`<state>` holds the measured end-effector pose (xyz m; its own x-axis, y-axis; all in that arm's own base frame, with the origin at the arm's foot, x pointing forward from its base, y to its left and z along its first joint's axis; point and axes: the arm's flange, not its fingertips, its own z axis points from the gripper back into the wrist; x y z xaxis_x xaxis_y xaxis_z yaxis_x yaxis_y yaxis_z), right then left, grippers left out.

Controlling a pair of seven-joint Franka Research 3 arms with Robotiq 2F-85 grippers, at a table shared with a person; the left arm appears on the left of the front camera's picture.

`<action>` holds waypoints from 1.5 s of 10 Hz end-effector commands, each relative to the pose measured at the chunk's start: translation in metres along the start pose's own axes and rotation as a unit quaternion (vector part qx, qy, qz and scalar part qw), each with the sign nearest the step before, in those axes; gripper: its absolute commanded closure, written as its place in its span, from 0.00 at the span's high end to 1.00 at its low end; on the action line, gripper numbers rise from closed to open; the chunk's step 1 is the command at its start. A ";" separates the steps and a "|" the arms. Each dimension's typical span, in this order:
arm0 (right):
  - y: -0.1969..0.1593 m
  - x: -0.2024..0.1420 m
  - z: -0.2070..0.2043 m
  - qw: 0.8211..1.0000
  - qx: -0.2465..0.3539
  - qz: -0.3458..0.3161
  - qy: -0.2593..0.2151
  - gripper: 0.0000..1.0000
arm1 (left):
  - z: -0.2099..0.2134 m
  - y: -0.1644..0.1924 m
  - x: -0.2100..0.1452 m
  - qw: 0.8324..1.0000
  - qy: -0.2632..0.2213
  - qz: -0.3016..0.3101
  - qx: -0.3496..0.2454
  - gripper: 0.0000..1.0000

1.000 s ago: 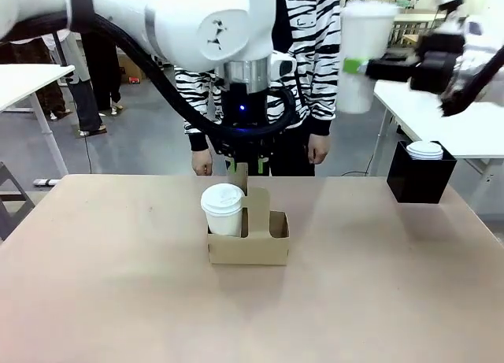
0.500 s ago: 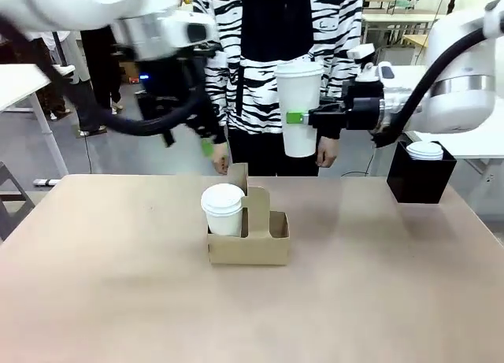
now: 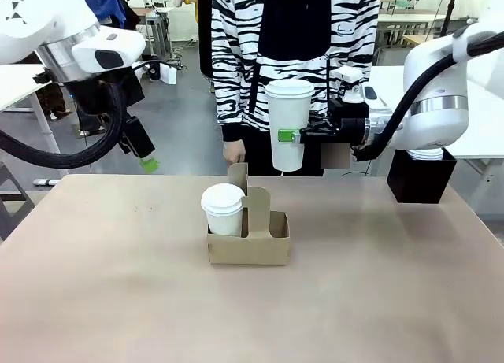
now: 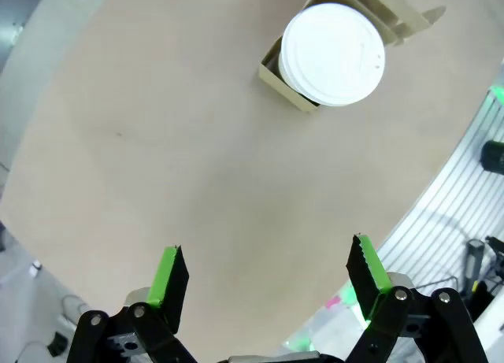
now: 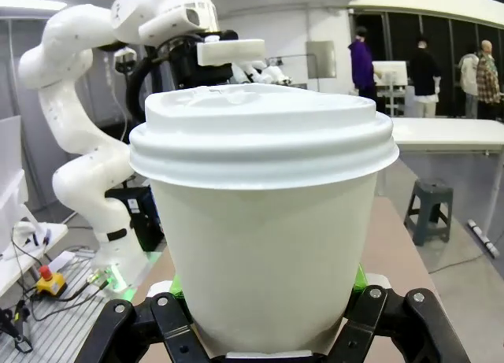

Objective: Pour a drink into a cup and package it in a carrier.
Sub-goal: Insert the held 600 ml Paper Cup into the Cup Carrier.

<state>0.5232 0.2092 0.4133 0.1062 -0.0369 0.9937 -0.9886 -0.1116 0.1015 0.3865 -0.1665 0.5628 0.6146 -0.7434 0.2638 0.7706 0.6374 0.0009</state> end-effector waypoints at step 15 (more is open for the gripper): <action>0.008 -0.115 -0.031 0.992 0.121 0.026 -0.033 0.80 | -0.038 0.070 -0.121 0.976 -0.155 -0.155 0.001 1.00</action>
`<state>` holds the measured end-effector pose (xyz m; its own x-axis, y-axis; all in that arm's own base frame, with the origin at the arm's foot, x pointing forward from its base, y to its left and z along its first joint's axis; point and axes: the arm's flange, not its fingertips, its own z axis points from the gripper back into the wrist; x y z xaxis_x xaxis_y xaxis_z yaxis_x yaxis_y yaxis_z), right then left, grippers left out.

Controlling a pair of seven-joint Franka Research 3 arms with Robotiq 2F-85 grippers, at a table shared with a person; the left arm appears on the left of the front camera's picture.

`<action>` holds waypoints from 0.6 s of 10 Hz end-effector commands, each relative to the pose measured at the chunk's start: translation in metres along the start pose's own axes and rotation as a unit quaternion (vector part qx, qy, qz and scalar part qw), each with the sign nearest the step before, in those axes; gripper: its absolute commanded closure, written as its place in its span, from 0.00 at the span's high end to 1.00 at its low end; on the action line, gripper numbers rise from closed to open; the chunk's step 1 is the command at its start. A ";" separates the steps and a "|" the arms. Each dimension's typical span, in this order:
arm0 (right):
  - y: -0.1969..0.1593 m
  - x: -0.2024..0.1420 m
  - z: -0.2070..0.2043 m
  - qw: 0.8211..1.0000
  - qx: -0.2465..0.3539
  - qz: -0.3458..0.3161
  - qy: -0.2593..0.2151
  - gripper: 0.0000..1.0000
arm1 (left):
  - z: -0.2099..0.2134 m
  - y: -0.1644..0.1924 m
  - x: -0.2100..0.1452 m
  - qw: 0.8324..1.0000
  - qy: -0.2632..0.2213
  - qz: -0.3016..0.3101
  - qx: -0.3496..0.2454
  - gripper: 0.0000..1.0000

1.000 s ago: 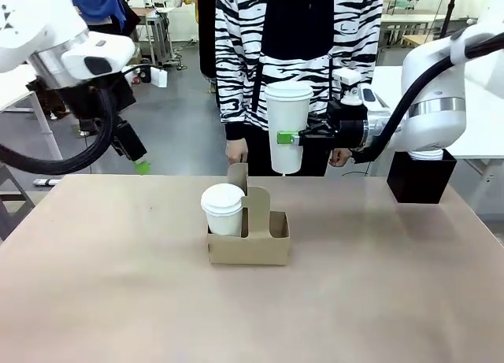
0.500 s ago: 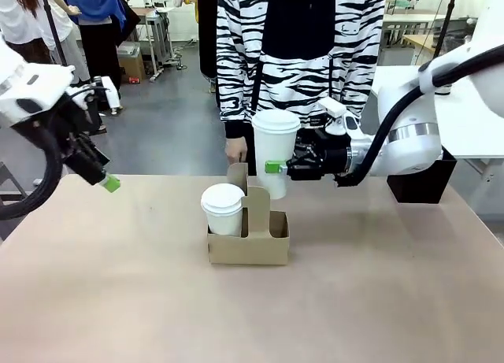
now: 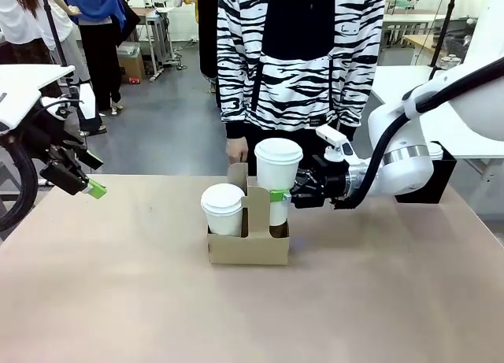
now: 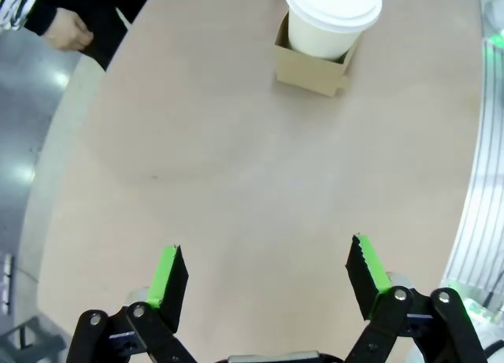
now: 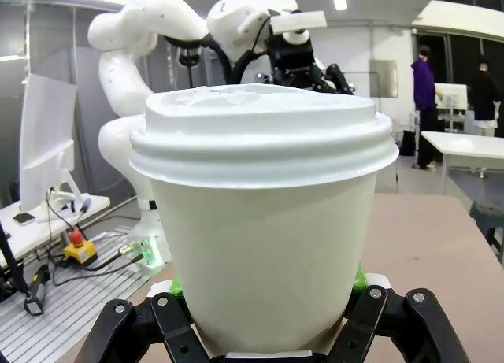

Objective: Pour a drink into a cup and package it in a carrier.
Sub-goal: Insert the held 600 ml Paper Cup into the Cup Carrier.

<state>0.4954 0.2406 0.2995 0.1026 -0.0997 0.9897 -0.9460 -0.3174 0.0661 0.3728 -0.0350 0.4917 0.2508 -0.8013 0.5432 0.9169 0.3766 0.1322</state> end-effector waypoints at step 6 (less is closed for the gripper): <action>-0.014 -0.048 -0.008 0.998 0.049 0.000 0.027 0.80 | 0.001 -0.002 0.005 1.000 0.009 0.008 0.003 1.00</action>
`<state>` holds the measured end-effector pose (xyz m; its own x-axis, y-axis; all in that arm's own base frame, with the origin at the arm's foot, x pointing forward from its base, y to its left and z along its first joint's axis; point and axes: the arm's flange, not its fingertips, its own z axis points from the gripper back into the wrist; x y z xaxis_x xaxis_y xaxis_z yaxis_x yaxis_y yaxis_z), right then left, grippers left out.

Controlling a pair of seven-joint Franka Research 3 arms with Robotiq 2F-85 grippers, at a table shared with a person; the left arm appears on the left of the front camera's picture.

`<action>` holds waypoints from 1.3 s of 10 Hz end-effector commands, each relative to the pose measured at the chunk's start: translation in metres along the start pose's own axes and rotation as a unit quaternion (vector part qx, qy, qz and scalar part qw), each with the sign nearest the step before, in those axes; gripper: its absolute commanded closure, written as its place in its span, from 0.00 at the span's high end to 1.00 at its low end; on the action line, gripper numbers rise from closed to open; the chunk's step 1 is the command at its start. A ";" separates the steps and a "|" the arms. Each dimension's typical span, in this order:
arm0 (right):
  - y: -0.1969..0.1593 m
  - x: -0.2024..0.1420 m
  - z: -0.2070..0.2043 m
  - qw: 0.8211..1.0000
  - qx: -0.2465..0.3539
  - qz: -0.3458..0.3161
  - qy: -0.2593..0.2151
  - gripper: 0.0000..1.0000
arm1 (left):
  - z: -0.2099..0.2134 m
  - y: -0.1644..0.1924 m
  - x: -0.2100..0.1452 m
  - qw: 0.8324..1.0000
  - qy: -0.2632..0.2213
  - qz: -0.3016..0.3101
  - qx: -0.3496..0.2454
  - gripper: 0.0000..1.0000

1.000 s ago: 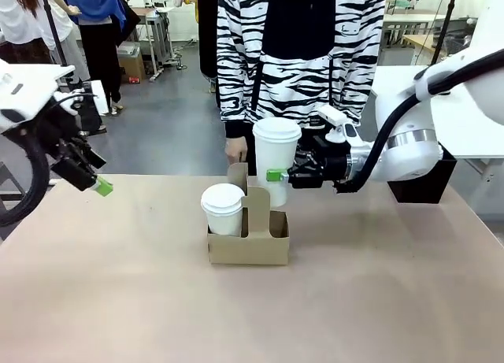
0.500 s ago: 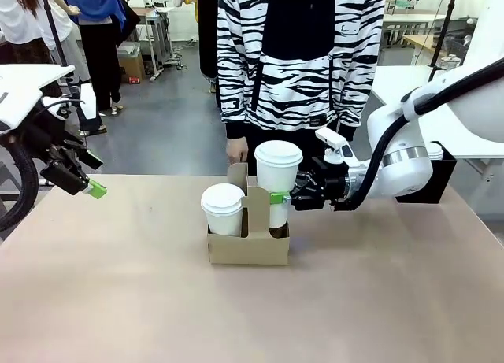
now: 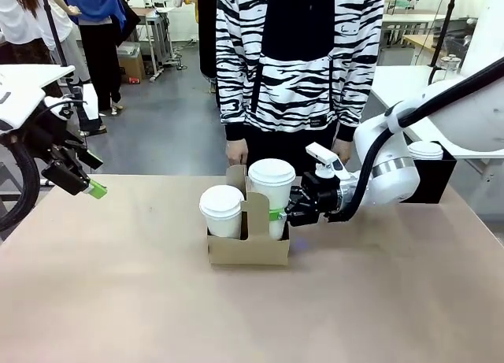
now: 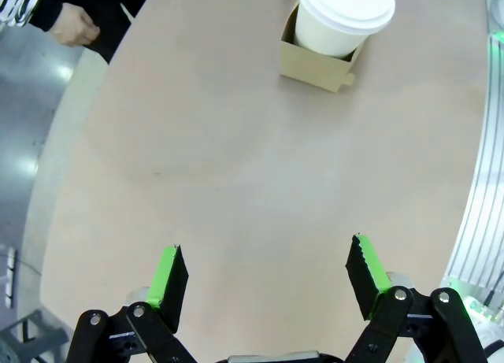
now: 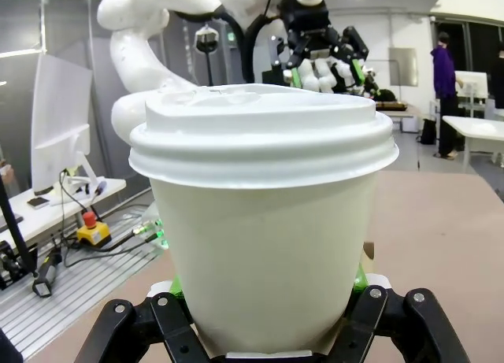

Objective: Pour a drink into a cup and package it in a carrier.
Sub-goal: Insert the held 600 ml Paper Cup into the Cup Carrier.

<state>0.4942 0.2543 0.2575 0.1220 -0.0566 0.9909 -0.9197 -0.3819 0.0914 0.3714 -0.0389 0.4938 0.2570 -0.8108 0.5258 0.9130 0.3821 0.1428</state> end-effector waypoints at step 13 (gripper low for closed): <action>0.026 0.053 0.102 0.981 -0.052 0.026 0.187 1.00 | 0.000 0.000 0.001 1.000 -0.001 0.008 -0.004 1.00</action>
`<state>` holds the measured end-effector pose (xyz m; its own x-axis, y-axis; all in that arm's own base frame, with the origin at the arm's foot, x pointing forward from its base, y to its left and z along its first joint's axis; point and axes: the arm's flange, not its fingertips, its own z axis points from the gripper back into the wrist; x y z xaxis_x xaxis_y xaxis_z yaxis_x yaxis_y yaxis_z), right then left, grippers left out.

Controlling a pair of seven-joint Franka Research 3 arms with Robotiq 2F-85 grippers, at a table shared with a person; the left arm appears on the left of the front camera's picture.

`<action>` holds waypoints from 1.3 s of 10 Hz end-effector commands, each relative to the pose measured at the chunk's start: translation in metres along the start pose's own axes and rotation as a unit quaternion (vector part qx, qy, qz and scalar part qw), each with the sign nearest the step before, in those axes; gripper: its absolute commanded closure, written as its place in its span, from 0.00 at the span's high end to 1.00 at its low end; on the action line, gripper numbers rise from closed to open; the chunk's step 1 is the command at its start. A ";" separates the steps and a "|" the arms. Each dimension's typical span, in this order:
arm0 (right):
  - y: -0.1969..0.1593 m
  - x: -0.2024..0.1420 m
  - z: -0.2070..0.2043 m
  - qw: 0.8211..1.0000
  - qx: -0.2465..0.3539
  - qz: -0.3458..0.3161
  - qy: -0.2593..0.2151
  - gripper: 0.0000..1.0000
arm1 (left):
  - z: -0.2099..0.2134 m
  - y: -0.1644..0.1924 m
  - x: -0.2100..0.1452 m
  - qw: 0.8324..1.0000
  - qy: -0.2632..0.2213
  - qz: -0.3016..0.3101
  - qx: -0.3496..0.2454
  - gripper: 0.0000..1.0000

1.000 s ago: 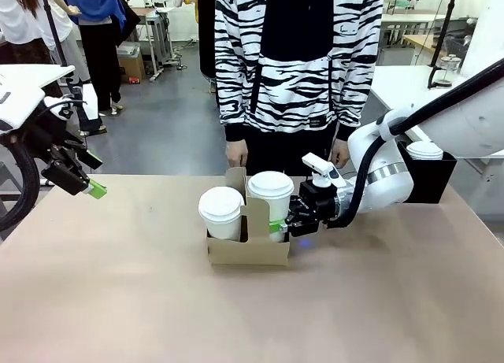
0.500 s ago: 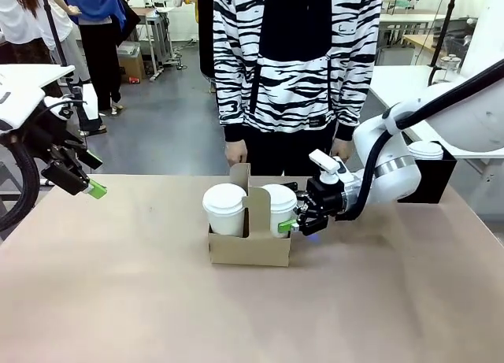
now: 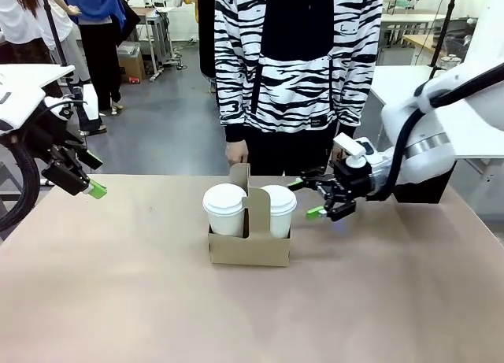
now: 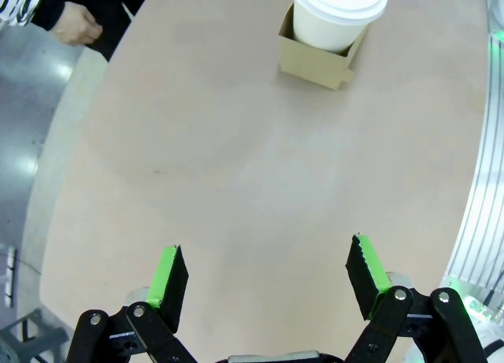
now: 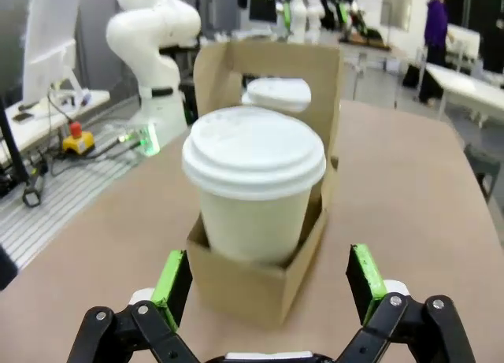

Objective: Pour a drink into a cup and package it in a carrier.
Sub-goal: Insert the held 600 ml Paper Cup into the Cup Carrier.

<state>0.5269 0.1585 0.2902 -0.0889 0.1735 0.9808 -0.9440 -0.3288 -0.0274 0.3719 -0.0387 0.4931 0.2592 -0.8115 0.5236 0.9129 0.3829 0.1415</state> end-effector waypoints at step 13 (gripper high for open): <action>0.185 0.079 0.166 0.846 -0.395 -0.308 0.186 1.00 | 0.001 0.000 0.002 1.000 -0.003 0.008 -0.003 1.00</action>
<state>0.3968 -0.0387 0.3964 0.5616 0.3979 0.7254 -0.7307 0.6499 0.2092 0.3723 -0.0394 0.4934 0.2598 -0.8131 0.5209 0.9128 0.3828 0.1423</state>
